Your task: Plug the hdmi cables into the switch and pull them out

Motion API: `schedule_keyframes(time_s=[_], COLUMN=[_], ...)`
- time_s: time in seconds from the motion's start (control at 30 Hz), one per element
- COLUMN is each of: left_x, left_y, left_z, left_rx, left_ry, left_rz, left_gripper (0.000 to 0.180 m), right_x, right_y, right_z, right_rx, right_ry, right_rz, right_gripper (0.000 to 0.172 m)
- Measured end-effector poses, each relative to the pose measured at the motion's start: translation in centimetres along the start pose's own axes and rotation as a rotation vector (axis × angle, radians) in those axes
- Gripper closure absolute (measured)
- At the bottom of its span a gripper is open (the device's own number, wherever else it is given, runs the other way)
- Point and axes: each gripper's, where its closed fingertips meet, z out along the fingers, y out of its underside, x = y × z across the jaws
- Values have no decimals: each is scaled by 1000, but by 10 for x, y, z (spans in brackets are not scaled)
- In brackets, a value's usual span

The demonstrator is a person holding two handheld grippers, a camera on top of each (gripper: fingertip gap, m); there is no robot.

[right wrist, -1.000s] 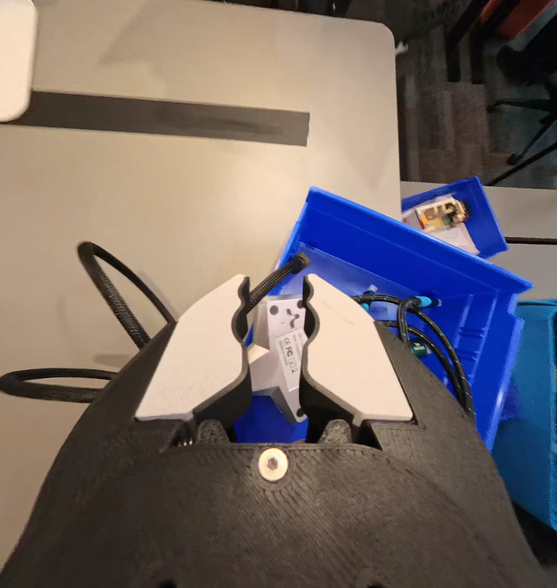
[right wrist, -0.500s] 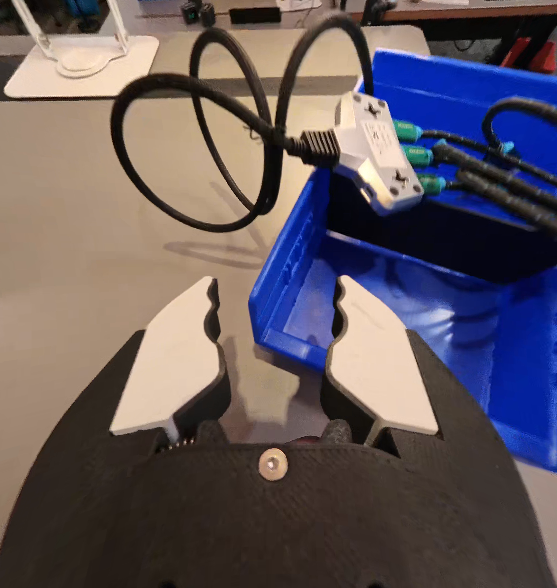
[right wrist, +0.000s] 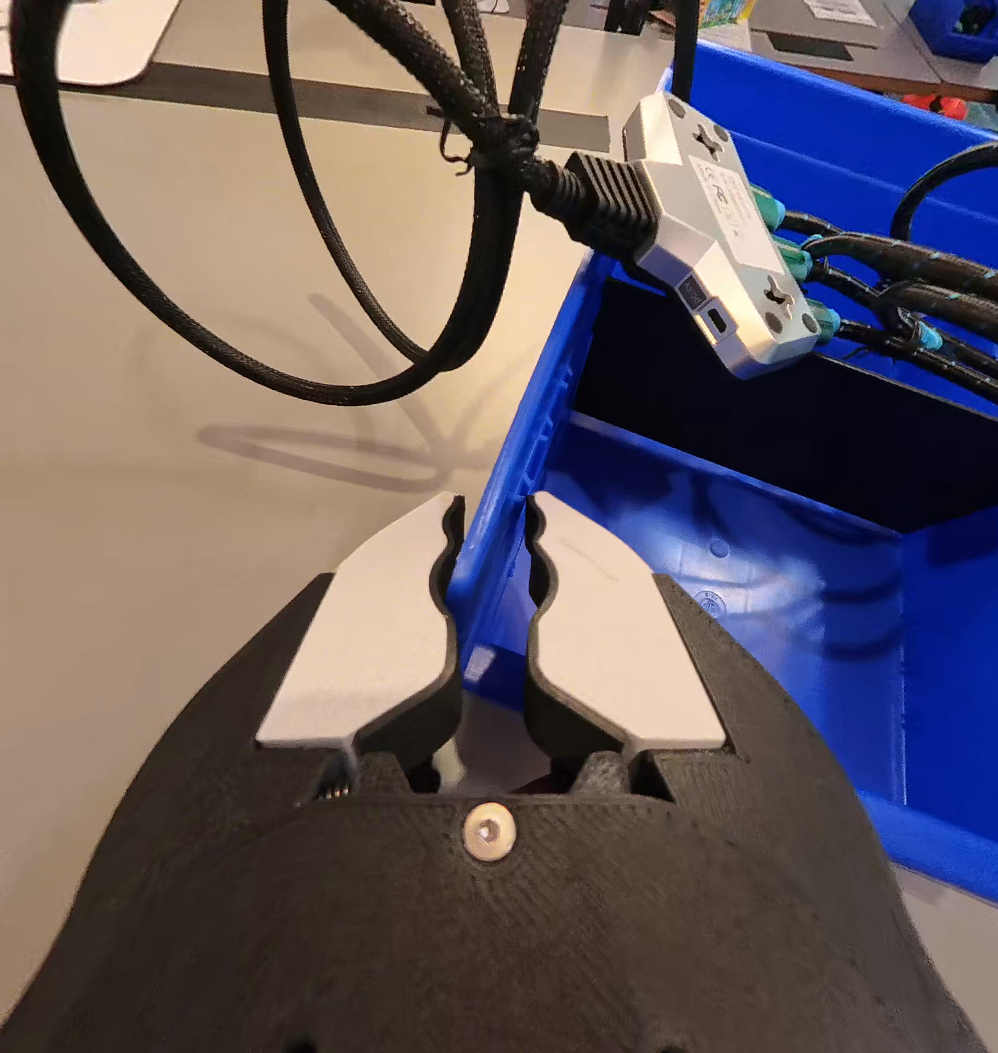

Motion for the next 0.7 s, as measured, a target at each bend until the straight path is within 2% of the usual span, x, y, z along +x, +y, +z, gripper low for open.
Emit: schedule_keyframes(time_s=[0.03, 0.1, 0.17, 0.23, 0.3, 0.37, 0.43, 0.57, 0.6, 0.7], left_x=[-3, -13, -31, -49, -71, -101, -125, -138, -136, -122], left_y=[5, 0, -15, -33, -39, -26, -9, 7, 8, 13], left_z=[-19, -64, -121, -176, -209, -224, -233, -230, -232, -236], left_rx=[-4, 32, 88, 122, 62, -91, -202, -208, -217, -257], left_ry=[-66, -240, -499, -731, -863, -947, -984, -853, -851, -791], left_rz=[28, 82, 168, 217, 216, 166, 85, 13, 30, 71], left_gripper=[125, 117, 108, 108, 106, 100, 100, 169, 176, 177], right_x=[0, 0, 0, 0, -1, -4, -9, -25, -29, -41], right_y=[0, 0, 0, 1, 2, 2, 3, 7, 9, 14], right_z=[0, 0, 0, -1, -2, -3, -5, -14, -17, -27], right_rx=[-1, -4, -8, -15, -22, -29, -36, -36, -34, -20], right_ry=[1, 8, 11, 11, 8, 3, -8, -42, -53, -99], right_rz=[-14, -39, -53, -68, -81, -88, -97, -142, -153, -171], right_gripper=[152, 152, 153, 154, 154, 154, 154, 155, 156, 158])
